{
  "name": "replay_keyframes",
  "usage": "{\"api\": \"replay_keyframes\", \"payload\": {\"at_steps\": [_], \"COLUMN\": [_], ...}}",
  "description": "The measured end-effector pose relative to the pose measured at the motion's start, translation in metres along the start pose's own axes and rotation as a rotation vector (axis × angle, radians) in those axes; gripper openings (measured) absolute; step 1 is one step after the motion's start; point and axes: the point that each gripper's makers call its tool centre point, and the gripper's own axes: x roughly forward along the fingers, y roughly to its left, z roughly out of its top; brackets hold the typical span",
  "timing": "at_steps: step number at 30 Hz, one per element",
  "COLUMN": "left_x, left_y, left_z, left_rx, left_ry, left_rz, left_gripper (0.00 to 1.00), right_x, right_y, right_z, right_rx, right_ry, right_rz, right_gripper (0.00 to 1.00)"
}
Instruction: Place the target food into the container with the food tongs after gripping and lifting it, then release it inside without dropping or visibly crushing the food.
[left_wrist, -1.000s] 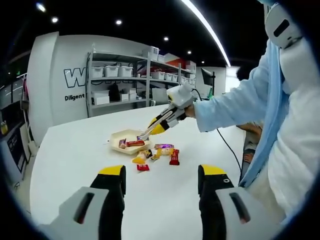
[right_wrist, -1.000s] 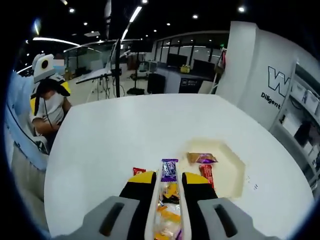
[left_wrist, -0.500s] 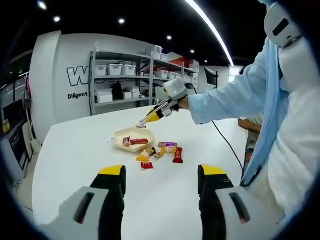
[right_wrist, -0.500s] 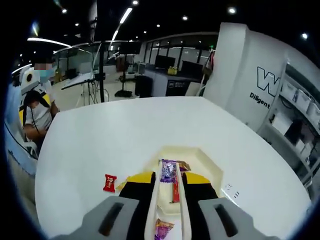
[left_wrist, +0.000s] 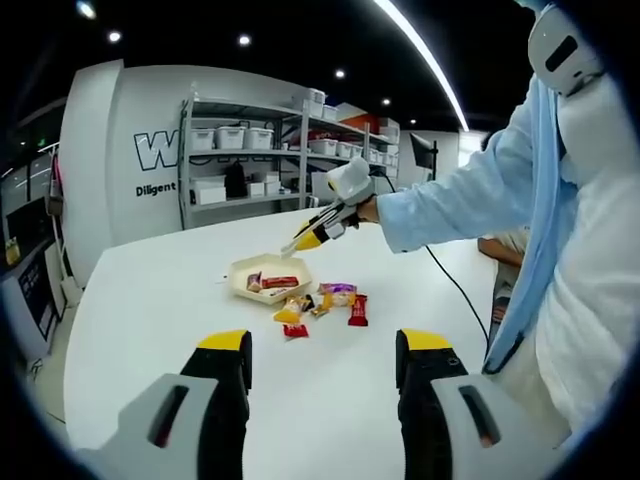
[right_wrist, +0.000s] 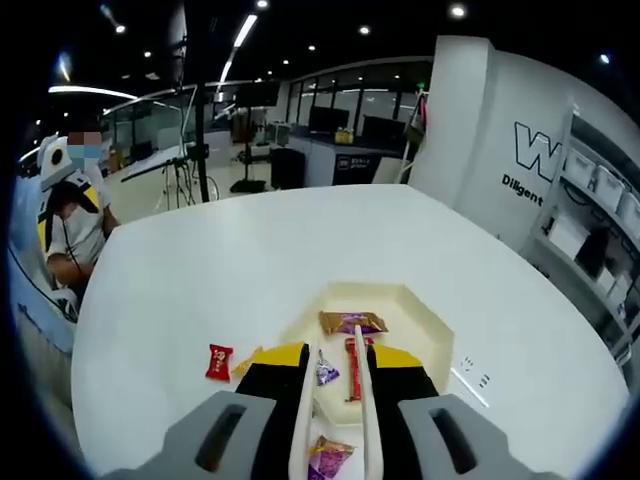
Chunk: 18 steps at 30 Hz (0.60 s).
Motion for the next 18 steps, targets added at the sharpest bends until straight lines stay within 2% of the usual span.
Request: {"api": "replay_keyframes", "payload": {"at_steps": [8,18], "left_x": [0.001,0.000], "left_y": [-0.002,-0.007], "left_z": [0.000,0.001], "left_rx": [0.003,0.007], "left_ry": [-0.003,-0.007], "left_rz": [-0.007,-0.014], "left_gripper": [0.56,0.56], "right_x": [-0.002,-0.007], "right_y": [0.014,0.043], "right_z": [-0.007,-0.013], "right_rx": [-0.003,-0.001], "right_ry": [0.006,0.016], "right_rz": [0.027,0.068], "right_gripper": [0.16,0.17]}}
